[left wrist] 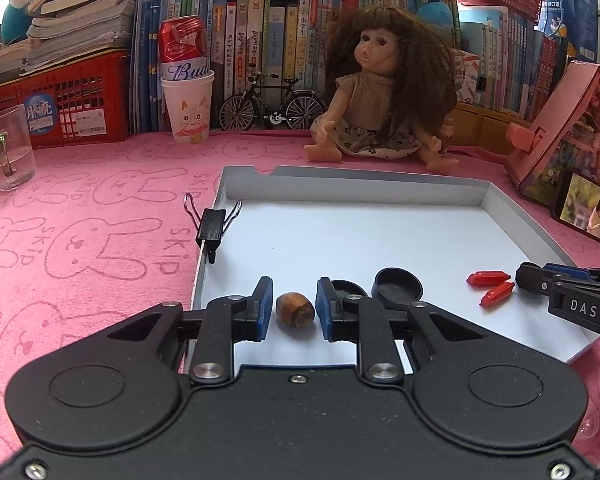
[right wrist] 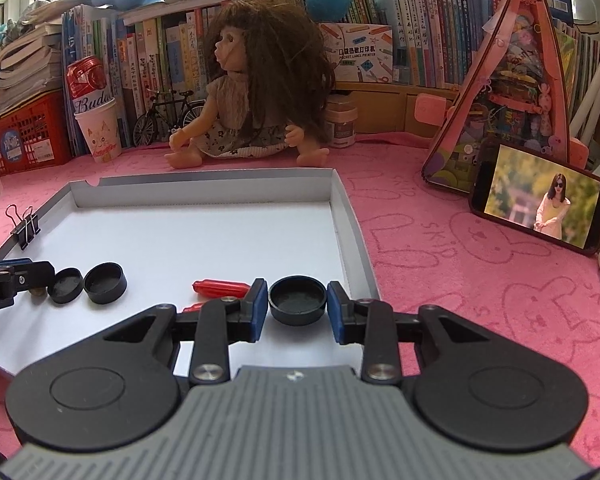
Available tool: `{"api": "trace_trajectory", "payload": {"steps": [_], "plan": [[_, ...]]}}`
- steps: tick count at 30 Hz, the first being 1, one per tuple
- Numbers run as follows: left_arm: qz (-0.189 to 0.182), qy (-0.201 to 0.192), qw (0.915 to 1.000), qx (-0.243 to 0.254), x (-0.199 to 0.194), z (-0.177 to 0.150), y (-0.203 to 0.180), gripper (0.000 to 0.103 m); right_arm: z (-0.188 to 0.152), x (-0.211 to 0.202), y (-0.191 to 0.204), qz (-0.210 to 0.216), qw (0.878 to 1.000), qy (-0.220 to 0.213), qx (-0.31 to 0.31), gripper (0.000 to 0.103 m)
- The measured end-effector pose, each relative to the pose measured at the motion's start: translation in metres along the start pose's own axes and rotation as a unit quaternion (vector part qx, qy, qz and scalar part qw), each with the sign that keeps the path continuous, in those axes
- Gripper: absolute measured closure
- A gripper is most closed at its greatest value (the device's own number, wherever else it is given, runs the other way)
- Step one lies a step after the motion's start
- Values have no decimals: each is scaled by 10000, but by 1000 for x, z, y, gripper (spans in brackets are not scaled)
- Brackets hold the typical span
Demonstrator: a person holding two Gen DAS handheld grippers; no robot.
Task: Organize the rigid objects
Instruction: 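Carry the lid and black cap into the white tray and open both grippers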
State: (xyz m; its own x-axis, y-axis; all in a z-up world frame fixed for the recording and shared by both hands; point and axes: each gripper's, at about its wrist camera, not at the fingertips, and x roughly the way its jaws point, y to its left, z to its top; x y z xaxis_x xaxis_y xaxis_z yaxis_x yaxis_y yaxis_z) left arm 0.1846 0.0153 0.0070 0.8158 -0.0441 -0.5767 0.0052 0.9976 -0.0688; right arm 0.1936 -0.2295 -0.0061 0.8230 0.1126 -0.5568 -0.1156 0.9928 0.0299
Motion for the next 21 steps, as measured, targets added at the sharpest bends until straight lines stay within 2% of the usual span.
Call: {"api": "trace_trajectory", "payload": {"steps": [6, 7, 10, 21], "plan": [[-53, -66, 10000, -12, -3, 1, -1, 80, 0, -2, 1, -10, 9999, -96, 31, 61], [-48, -111, 9999, -11, -5, 2, -1, 76, 1, -5, 1, -27, 9999, -163, 32, 50], [-62, -245, 9997, 69, -12, 3, -3, 65, 2, -10, 0, -31, 9996, -281, 45, 41], [-321, -379, 9987, 130, -36, 4, -7, 49, 0, -26, -4, 151, 9993, -333, 75, 31]]}}
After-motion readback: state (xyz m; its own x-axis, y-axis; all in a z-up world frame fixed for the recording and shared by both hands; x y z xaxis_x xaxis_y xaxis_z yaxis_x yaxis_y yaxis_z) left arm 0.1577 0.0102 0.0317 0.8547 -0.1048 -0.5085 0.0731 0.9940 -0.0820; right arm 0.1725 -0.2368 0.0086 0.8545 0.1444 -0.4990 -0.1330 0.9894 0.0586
